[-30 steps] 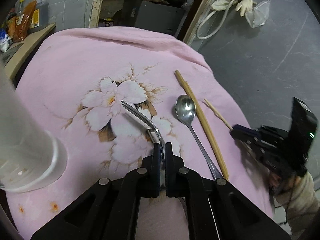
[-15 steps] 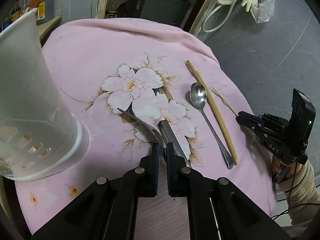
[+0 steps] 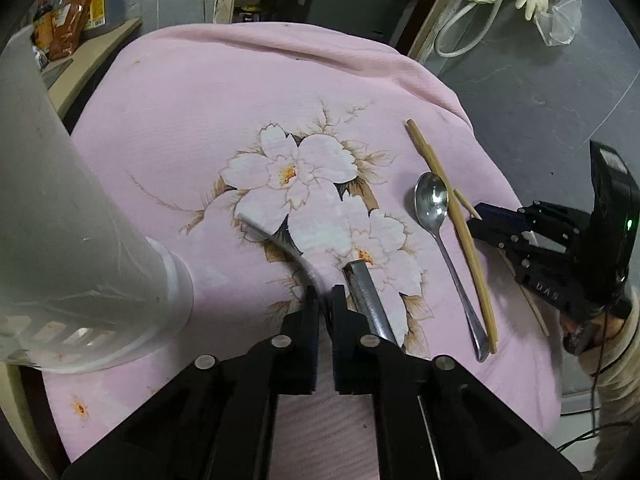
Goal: Organize utensils
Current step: 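Grasp a chopstick with the right tool while the left tool grasps a steel fork, then lift the fork and chopstick off the cloth and carry both to the white holder, then open the left tool to drop the fork into the holder while the right tool drops its chopstick in, then move both open tools back down to the utensils on the cloth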
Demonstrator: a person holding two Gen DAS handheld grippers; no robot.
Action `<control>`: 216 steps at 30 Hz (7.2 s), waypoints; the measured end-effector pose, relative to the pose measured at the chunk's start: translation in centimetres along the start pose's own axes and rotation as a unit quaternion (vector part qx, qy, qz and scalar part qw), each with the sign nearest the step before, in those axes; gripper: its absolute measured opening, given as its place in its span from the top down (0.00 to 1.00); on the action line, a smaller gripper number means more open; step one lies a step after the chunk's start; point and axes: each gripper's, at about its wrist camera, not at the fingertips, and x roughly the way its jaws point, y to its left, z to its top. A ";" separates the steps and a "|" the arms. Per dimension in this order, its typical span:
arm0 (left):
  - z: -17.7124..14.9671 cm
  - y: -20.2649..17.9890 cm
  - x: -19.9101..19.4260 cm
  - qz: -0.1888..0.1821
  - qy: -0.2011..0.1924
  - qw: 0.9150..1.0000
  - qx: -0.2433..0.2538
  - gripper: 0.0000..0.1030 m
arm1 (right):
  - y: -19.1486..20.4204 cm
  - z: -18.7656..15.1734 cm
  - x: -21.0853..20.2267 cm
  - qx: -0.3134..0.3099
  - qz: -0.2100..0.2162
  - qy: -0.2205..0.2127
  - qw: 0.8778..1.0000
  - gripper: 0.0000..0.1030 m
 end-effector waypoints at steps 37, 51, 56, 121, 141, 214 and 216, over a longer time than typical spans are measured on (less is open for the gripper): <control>-5.2 -6.1 -16.5 0.158 -0.412 0.885 0.149 1.00 | 10.9 -0.4 -18.8 0.004 -0.131 -0.532 0.837 0.97; -5.3 3.4 -23.4 0.240 -0.452 0.856 0.076 1.00 | 17.2 9.9 -17.6 0.009 0.002 -0.573 0.820 0.97; -4.2 7.5 -24.2 0.265 -0.462 0.846 0.022 1.00 | 18.3 13.0 -15.7 0.021 0.055 -0.565 0.823 0.97; -5.0 9.7 -20.4 0.239 -0.349 0.899 -0.113 0.41 | 14.7 8.8 5.4 -0.101 0.128 -0.001 0.987 0.73; -6.0 8.5 -22.5 0.215 -0.375 0.893 -0.127 0.38 | 9.3 9.1 -8.5 0.065 0.165 -0.348 0.921 0.98; -5.4 -7.7 -14.9 0.046 -0.335 0.940 0.040 0.17 | 2.5 -7.9 -25.4 0.086 -0.104 -0.380 0.915 0.00; -5.7 -7.4 -13.3 0.062 -0.309 0.948 0.044 0.17 | 3.1 -8.2 -22.3 0.089 -0.094 -0.365 0.922 0.00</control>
